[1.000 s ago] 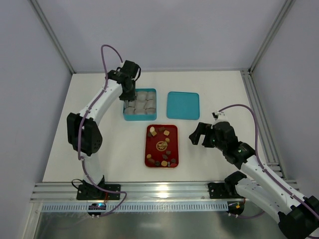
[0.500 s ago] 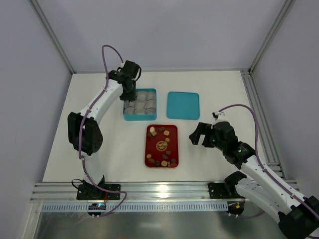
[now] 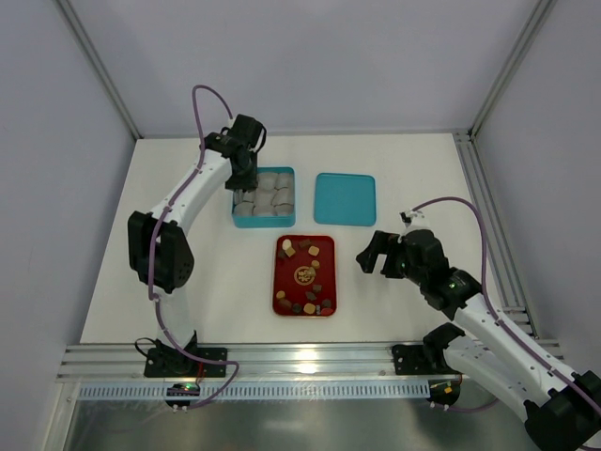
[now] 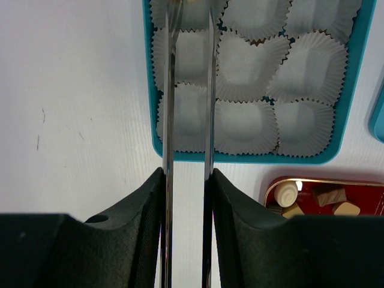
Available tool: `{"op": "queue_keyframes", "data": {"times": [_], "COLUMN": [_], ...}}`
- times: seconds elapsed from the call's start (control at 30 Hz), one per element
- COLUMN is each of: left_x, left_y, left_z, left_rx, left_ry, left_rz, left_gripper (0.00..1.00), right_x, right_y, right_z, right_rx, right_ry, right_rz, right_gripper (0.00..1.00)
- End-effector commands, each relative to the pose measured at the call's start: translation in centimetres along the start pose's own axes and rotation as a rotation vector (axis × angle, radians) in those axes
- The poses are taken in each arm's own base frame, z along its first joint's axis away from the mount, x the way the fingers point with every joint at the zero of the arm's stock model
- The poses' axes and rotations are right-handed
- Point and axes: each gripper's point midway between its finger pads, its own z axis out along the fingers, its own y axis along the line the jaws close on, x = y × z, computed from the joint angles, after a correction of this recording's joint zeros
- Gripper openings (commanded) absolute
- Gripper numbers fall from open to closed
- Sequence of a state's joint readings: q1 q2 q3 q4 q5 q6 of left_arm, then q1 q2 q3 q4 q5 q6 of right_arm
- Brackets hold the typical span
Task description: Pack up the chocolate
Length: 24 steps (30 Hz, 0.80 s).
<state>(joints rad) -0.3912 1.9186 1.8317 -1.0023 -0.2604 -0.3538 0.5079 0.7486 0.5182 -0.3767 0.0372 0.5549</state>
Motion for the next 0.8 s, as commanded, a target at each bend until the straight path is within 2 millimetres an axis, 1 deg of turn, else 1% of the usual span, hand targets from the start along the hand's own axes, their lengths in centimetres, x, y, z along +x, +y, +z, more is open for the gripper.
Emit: {"op": "queue_keyframes", "data": {"times": [0.0,0.23,0.33,0.43,0.57,0.6,0.63,0.67,0.73,0.77], "left_x": [-1.2,-1.1,-1.4,-1.8,-1.4,-1.2,-0.9,-0.5,0.3,0.9], "left_y": [0.2,0.3,0.3,0.1,-0.4,-0.5,-0.7,-1.3,-1.6,-2.4], "left_z": [-0.4,-0.6,-1.3,-2.7,-4.5,-5.5,-5.7,-6.3,-7.6,-8.1], "left_rx": [0.003,0.001,0.014,0.041,0.081,0.092,0.097,0.107,0.124,0.137], "left_ry": [-0.043,-0.04,-0.052,-0.07,-0.075,-0.084,-0.082,-0.088,-0.095,-0.096], "left_rz": [0.001,0.002,-0.002,-0.007,-0.004,-0.002,0.005,0.019,0.032,0.052], "left_gripper": [0.36,0.35,0.35,0.35,0.35,0.35,0.35,0.35,0.35,0.34], "right_x": [-0.7,-0.7,-0.8,-1.0,-1.1,-1.2,-1.1,-1.2,-1.4,-1.4], "right_y": [0.7,0.7,0.8,0.9,1.0,1.0,1.0,1.0,1.1,1.1], "right_z": [-0.4,-0.5,-0.6,-0.6,-0.7,-0.6,-0.6,-0.6,-0.7,-0.7], "right_rx": [-0.031,-0.031,-0.035,-0.036,-0.04,-0.039,-0.039,-0.038,-0.039,-0.038], "right_ry": [-0.031,-0.032,-0.035,-0.039,-0.043,-0.042,-0.04,-0.043,-0.046,-0.045], "right_rz": [-0.001,0.0,0.001,0.0,0.002,0.0,0.0,-0.002,-0.001,-0.003], "right_gripper": [1.0,1.0,1.0,1.0,1.0,1.0,1.0,1.0,1.0,1.0]}}
